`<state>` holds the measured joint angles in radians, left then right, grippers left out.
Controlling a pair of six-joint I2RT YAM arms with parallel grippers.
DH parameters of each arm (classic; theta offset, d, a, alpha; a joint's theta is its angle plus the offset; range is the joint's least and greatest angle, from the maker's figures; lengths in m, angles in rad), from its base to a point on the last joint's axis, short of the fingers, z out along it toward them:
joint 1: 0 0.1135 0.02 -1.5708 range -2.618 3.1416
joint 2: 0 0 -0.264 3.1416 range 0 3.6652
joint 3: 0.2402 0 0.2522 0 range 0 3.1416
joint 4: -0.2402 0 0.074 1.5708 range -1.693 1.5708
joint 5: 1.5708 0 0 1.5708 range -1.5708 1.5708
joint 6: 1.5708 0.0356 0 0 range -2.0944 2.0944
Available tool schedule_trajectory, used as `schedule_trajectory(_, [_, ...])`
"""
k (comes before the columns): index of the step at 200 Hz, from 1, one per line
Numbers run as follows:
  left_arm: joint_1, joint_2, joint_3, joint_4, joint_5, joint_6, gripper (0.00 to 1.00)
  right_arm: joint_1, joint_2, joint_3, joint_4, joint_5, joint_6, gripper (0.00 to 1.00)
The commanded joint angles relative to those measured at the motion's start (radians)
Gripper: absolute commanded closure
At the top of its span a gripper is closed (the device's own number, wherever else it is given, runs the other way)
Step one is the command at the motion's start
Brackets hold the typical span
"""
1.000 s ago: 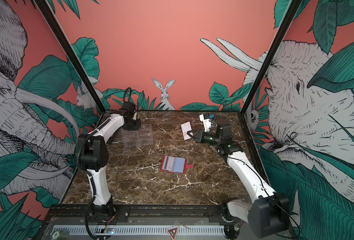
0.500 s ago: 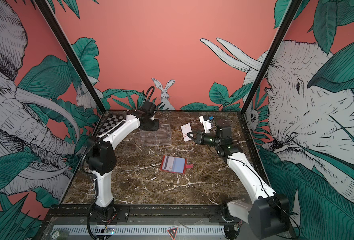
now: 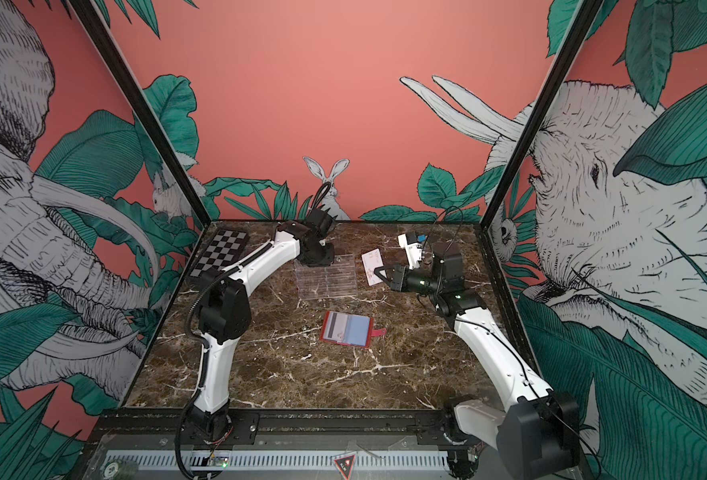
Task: Take the credit cards out of the card holder
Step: Place the storage box at the top-center of the table.
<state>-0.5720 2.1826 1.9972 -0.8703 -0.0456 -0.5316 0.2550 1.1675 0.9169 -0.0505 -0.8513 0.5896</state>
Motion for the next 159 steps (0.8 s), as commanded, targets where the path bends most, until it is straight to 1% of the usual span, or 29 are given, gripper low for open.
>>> schedule_trajectory(1, [-0.016, -0.007, 0.054, -0.022, -0.007, -0.041, 0.99, 0.005, -0.014, -0.006, 0.011, -0.023, -0.031, 1.0])
schedule_trajectory(41, [-0.025, 0.014, 0.046, -0.002, 0.003, -0.067, 0.99, 0.004, -0.015, -0.016, 0.0, -0.022, -0.044, 1.0])
schedule_trajectory(101, [-0.036, 0.046, 0.051, 0.022, 0.042, -0.077, 0.93, 0.004, -0.002, -0.029, -0.005, -0.017, -0.049, 1.0])
schedule_trajectory(148, [-0.038, 0.046, 0.005, 0.064, 0.069, -0.079, 0.92, 0.004, 0.0, -0.02, -0.018, -0.015, -0.054, 1.0])
schedule_trajectory(159, [-0.038, 0.04, -0.009, 0.085, 0.08, -0.085, 0.9, 0.004, 0.0, -0.016, -0.025, -0.013, -0.057, 1.0])
